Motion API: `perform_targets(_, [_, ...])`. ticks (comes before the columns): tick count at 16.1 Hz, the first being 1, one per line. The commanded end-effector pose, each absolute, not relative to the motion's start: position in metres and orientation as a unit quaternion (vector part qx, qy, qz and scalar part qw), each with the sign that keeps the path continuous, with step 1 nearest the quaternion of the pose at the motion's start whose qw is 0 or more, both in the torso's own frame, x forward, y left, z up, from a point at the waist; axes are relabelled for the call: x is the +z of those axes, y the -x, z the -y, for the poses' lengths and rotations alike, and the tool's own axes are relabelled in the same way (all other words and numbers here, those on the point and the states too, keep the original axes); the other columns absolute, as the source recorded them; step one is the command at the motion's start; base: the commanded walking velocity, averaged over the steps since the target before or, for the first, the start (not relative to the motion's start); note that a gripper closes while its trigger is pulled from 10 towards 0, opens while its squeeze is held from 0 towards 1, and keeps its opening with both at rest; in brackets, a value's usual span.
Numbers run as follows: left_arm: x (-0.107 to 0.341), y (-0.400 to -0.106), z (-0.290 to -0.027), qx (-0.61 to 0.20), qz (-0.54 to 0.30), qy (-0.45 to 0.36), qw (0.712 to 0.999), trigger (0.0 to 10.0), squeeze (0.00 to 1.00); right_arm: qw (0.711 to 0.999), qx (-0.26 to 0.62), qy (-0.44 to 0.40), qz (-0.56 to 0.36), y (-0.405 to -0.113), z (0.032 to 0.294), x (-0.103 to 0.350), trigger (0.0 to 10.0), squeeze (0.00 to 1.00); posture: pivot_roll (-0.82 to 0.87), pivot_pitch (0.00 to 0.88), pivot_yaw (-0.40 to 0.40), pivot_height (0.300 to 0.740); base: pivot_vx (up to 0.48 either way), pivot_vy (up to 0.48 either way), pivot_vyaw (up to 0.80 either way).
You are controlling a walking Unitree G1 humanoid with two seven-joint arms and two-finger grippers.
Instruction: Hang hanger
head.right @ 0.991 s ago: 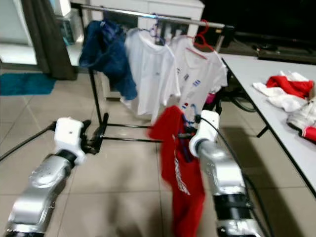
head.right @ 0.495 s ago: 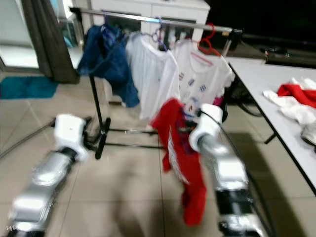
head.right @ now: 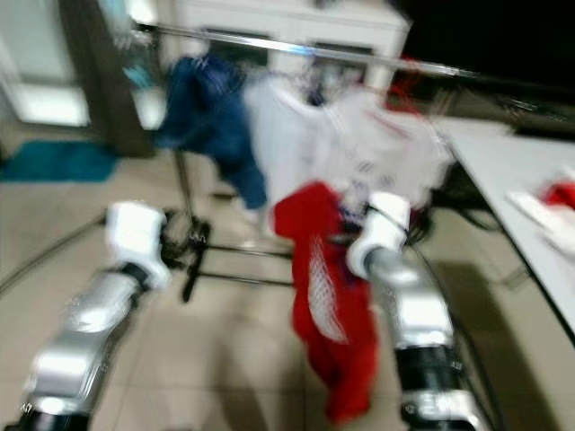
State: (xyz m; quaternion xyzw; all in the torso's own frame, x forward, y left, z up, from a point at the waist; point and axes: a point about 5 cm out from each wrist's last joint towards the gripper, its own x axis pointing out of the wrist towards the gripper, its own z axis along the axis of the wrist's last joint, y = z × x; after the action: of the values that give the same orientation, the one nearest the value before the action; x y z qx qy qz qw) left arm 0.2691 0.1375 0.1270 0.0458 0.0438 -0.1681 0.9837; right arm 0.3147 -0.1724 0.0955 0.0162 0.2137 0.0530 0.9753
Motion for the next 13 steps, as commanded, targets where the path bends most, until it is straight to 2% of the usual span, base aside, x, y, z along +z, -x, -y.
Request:
perform_targets(1, [0.1313,-0.2711,-0.1463,-0.156,-0.04,-0.056,0.985,10.0,0.0,0.982,0.06,-0.016,-0.179,-0.3216,0.1632,0.1098,10.0,0.0,0.13,0.0,-0.077,0.74,0.39,0.0,0.44])
perform_targets(13, [0.1239,-0.2687,-0.1401,-0.191,-0.063,-0.063,0.977,10.0,0.0,0.983,0.042,-0.005,-0.179,-0.3263,0.1692,0.1105,10.0,0.0,0.13,0.0,-0.075,0.74,0.391,0.0,0.0])
